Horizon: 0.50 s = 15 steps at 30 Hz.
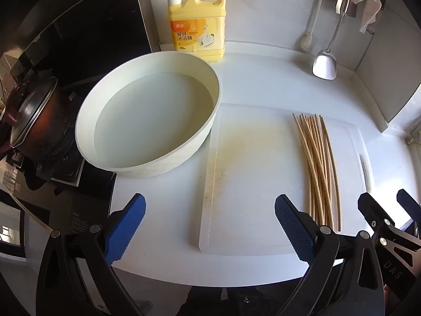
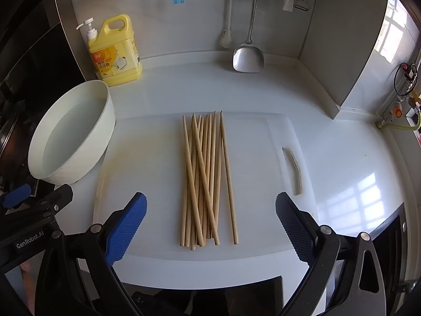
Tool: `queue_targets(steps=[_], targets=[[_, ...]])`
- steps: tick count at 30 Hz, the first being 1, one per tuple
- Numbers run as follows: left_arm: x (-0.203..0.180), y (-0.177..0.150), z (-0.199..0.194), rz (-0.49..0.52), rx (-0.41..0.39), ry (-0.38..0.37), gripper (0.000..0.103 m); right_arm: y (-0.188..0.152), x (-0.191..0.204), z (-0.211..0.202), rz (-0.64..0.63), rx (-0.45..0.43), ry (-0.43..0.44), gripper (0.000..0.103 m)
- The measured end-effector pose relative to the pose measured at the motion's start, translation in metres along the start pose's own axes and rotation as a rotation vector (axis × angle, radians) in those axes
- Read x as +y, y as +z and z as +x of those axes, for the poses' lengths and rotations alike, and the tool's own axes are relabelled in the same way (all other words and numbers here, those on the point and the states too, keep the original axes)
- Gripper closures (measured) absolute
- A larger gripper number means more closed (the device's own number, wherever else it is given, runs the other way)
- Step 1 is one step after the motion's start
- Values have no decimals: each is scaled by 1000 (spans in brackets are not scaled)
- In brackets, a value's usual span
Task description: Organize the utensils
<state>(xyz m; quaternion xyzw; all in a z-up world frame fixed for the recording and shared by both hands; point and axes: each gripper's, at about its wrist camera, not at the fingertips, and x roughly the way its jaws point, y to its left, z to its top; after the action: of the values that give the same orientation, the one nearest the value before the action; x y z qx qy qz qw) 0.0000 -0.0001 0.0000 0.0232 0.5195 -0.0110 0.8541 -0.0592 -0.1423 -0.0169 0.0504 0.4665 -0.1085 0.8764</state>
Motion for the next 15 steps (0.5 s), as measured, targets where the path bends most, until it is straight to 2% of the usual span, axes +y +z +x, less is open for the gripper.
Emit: queue_targets(steps=[15], targets=[[7,-3,-6,-3,-23,-6,6,1,2,0,6,-3,-1,9]])
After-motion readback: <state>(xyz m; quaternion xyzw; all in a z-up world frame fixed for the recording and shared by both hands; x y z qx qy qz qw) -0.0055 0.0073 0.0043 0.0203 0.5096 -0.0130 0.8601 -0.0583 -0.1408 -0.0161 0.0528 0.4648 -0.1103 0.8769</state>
